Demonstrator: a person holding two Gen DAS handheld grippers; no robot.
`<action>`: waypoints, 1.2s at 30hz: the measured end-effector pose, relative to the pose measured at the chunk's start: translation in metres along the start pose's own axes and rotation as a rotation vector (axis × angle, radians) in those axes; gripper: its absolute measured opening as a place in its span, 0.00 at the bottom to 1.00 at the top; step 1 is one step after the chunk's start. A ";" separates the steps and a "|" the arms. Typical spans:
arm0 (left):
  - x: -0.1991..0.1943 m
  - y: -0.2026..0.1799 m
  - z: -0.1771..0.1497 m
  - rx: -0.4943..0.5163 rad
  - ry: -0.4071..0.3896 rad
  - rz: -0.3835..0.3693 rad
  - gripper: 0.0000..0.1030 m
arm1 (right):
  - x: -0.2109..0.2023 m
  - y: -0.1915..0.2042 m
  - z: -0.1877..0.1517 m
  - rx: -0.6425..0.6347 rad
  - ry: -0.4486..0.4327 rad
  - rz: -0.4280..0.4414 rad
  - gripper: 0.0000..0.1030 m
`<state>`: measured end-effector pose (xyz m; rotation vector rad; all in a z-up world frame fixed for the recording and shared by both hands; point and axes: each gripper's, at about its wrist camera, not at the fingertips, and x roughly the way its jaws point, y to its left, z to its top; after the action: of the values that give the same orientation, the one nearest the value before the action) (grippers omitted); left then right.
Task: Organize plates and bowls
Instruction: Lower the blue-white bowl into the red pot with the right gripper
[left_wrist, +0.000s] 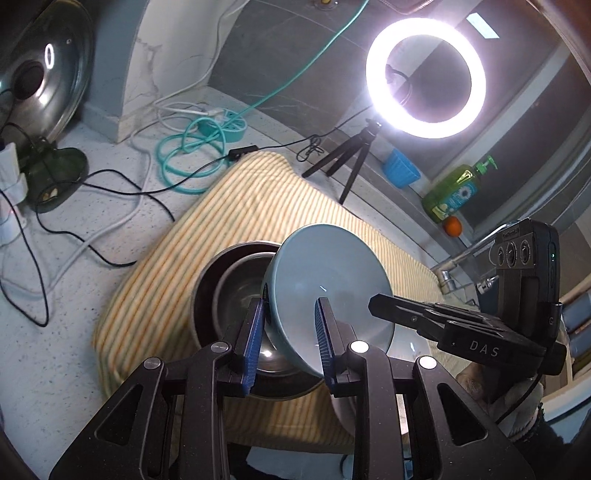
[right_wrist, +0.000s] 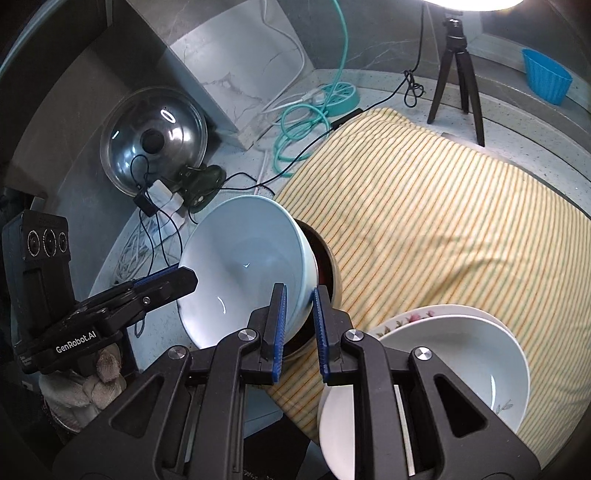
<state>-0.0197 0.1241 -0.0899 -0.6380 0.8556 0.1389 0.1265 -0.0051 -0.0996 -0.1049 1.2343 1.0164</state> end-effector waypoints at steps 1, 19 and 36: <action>0.001 0.003 0.000 -0.005 0.003 0.003 0.24 | 0.003 0.001 0.001 -0.001 0.006 -0.001 0.15; 0.018 0.026 -0.004 -0.047 0.048 0.036 0.24 | 0.039 0.001 0.004 -0.031 0.084 -0.026 0.15; 0.020 0.027 0.002 -0.053 0.038 0.062 0.24 | 0.031 -0.002 0.009 -0.049 0.060 -0.027 0.21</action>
<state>-0.0148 0.1446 -0.1158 -0.6657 0.9115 0.2067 0.1337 0.0173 -0.1221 -0.1907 1.2596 1.0269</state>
